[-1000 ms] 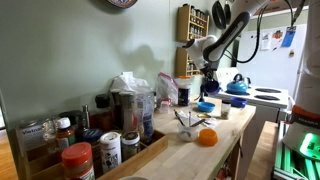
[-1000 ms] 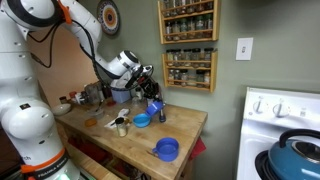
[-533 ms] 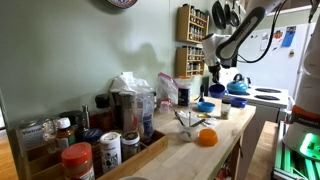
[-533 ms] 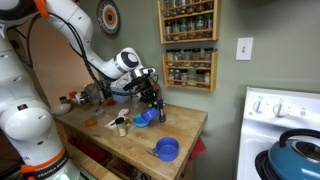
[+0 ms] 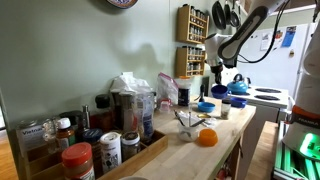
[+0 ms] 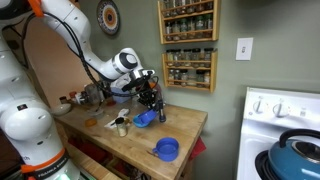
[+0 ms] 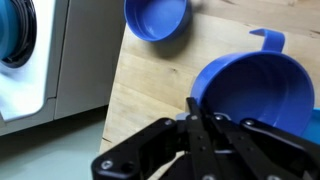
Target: Pour the contents from the furthest cup into the blue bowl
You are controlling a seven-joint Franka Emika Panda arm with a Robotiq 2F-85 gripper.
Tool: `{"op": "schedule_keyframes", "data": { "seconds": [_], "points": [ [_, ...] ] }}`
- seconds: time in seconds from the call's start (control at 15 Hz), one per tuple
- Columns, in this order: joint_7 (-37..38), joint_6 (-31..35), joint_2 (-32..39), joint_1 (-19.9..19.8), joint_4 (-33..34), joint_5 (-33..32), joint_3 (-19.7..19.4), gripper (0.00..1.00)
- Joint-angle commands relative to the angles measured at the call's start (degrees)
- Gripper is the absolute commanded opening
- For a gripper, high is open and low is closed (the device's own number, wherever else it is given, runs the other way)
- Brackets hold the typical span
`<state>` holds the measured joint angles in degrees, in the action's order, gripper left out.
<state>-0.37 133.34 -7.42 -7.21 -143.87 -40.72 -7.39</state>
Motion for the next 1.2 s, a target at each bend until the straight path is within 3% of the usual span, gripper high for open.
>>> {"op": "schedule_keyframes", "data": {
  "seconds": [0.0, 0.33, 0.6, 0.73, 1.13],
  "points": [
    [-7.72, 3.09, 1.44, -1.41, 2.17, 6.24, -2.62, 0.01],
    [-28.93, 4.71, 5.29, -3.21, 7.05, 24.08, -7.34, 0.01],
    [-43.41, 3.54, 9.23, -4.85, 10.33, 32.64, -8.51, 0.01],
    [-45.92, 3.76, 11.36, -5.8, 11.85, 34.85, -8.16, 0.01],
    [-42.86, 5.29, 17.22, -7.57, 16.43, 36.95, -7.28, 0.01]
  ]
}}
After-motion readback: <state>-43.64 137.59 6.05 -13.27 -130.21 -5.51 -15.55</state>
